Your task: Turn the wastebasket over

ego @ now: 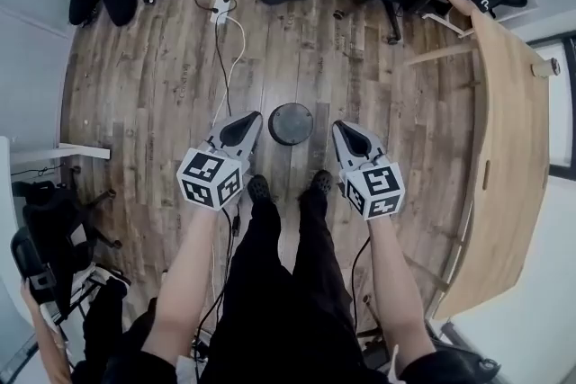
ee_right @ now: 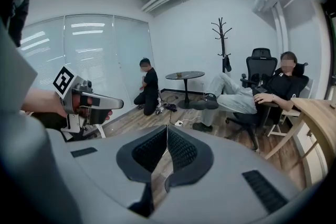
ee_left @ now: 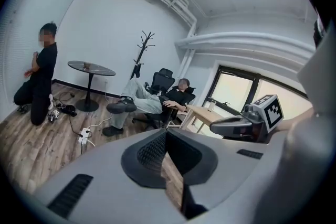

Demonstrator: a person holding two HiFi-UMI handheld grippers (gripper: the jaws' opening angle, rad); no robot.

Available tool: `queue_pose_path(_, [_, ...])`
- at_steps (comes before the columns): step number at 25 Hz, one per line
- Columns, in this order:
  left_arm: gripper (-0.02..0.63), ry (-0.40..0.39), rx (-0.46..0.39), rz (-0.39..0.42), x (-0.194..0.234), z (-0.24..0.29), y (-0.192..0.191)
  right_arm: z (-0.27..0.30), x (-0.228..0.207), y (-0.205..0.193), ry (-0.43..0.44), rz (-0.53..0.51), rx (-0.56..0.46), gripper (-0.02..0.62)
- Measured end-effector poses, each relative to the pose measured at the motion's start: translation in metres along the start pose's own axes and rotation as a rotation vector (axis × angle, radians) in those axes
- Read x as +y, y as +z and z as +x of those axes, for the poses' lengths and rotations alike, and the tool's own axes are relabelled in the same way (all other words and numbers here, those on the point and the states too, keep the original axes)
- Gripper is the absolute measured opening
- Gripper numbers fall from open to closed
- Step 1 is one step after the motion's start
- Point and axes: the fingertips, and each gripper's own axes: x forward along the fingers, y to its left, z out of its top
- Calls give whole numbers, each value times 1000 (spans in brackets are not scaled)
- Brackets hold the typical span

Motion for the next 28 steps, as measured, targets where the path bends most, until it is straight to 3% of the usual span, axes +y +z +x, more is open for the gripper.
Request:
queue_pose_path(4, [17, 26, 43, -40, 25, 36, -49, 44, -19, -53, 30, 9, 67, 32])
queue_pose_path(11, [17, 57, 186, -83, 80, 109, -190, 129, -51, -193, 41, 68, 178, 32])
queue_pose_path(22, [21, 55, 318, -133, 138, 182, -367, 225, -88, -363, 17, 137, 292, 36])
queue_pose_path(23, [44, 58, 336, -133, 146, 191, -384, 236, -91, -378, 25, 154, 306, 54])
queue_pose_path(24, [133, 61, 355, -131, 155, 201, -401, 248, -94, -393, 37, 170, 320, 134])
queue_pose_path(25, [163, 64, 372, -130, 165, 211, -417, 261, -97, -408, 48, 180, 334, 216])
queue_pose_path(26, [166, 64, 384, -134, 174, 222, -432, 274, -100, -422, 57, 183, 348, 241])
queue_pose_path(28, [233, 53, 405, -156, 189, 239, -458, 295, -106, -449, 71, 188, 376, 273])
